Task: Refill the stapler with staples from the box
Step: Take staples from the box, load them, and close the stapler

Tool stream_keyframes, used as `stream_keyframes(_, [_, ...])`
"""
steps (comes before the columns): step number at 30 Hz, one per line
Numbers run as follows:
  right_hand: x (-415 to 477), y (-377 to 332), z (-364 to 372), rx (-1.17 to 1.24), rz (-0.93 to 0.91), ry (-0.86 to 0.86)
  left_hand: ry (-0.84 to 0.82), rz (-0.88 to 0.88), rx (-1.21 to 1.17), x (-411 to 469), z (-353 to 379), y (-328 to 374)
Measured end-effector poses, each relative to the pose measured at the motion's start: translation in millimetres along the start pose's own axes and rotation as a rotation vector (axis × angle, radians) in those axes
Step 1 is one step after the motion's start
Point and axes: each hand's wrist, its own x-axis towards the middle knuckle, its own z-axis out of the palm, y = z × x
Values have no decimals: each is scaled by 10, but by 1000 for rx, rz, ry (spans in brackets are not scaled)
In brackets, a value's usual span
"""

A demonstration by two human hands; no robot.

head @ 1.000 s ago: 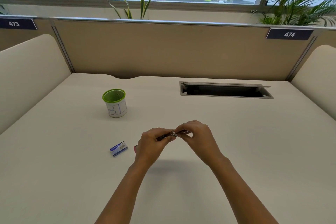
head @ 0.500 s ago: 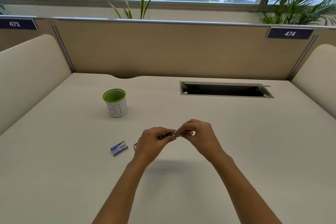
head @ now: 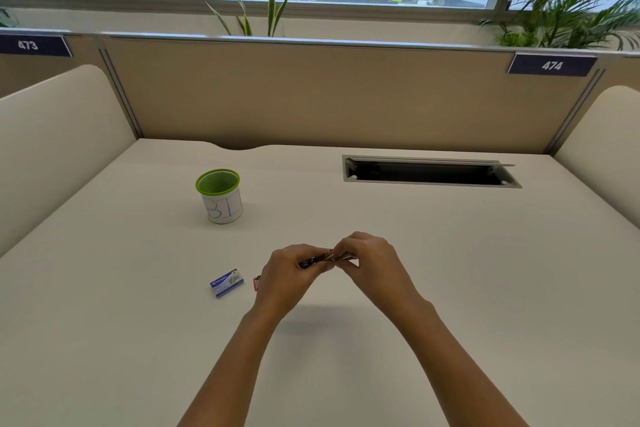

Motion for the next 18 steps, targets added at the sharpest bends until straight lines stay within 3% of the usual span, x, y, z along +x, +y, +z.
stream_keyframes(12, [1, 8, -7, 31, -36, 106, -2, -64, -97, 10, -11, 4])
stream_keyframes(18, [27, 9, -119, 457, 256, 130, -1, -84, -100, 18, -27, 9])
